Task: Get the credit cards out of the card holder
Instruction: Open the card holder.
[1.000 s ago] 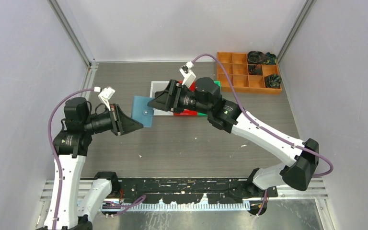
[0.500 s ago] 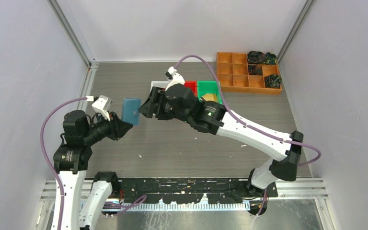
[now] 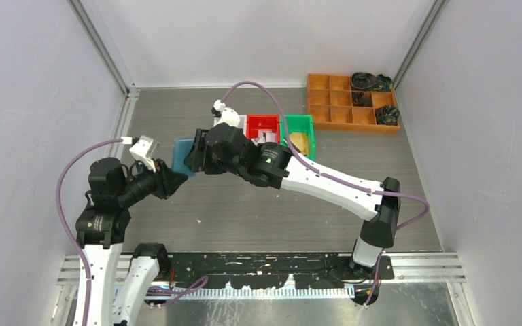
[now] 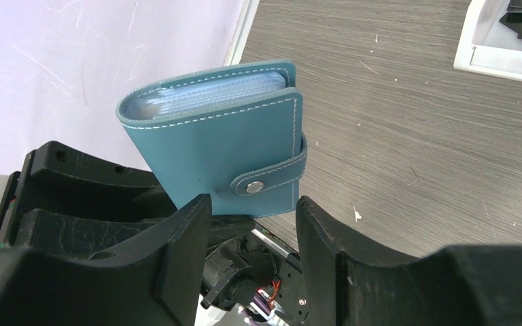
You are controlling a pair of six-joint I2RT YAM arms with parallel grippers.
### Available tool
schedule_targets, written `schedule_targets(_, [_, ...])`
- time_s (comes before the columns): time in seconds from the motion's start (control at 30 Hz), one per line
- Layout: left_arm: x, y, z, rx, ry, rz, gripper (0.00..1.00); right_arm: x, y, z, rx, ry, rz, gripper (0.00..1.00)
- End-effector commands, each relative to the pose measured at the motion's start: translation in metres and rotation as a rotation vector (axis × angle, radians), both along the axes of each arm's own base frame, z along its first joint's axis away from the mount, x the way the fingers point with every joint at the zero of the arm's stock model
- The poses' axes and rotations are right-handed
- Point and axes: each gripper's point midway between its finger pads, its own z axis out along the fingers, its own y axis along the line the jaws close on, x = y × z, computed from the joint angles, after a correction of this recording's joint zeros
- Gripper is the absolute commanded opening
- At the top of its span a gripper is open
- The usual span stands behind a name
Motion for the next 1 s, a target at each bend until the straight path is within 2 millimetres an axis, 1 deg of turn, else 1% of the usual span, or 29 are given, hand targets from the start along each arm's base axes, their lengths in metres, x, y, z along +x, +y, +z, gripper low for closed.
schedule_targets(0.0, [0.004, -0.004, 0.022, -0.003, -0.116, -0.039, 0.0, 0.008, 0.0, 0.033, 0.057, -0.054, -0.044, 0.53])
schedule_targets(0.3, [0.0, -0.009, 0.032, -0.02, -0.138, -0.064, 0.0, 0.015, -0.001, 0.018, 0.001, -0.048, -0.074, 0.45])
schedule_targets(0.43, [0.002, -0.008, 0.034, -0.018, -0.146, -0.06, 0.0, 0.012, 0.003, 0.012, -0.014, -0.032, -0.057, 0.4])
schedule_targets(0.6, [0.004, -0.008, 0.034, -0.012, -0.158, -0.06, 0.0, 0.003, 0.014, 0.006, 0.006, 0.021, -0.008, 0.38])
schedule_targets(0.73, [0.004, -0.007, 0.034, 0.0, -0.173, -0.064, 0.0, -0.004, 0.022, 0.005, 0.022, 0.043, 0.02, 0.36])
schedule_targets(0.83, [0.002, -0.007, 0.034, 0.009, -0.185, -0.072, 0.0, -0.008, 0.025, 0.008, 0.029, 0.039, 0.033, 0.32])
schedule_targets(0.9, [0.001, -0.008, 0.034, 0.01, -0.19, -0.075, 0.0, -0.008, 0.024, 0.007, 0.021, 0.036, 0.03, 0.3])
schedule_targets(0.97, [0.0, -0.008, 0.035, 0.009, -0.194, -0.076, 0.0, -0.003, 0.02, 0.007, 0.003, 0.023, 0.003, 0.28])
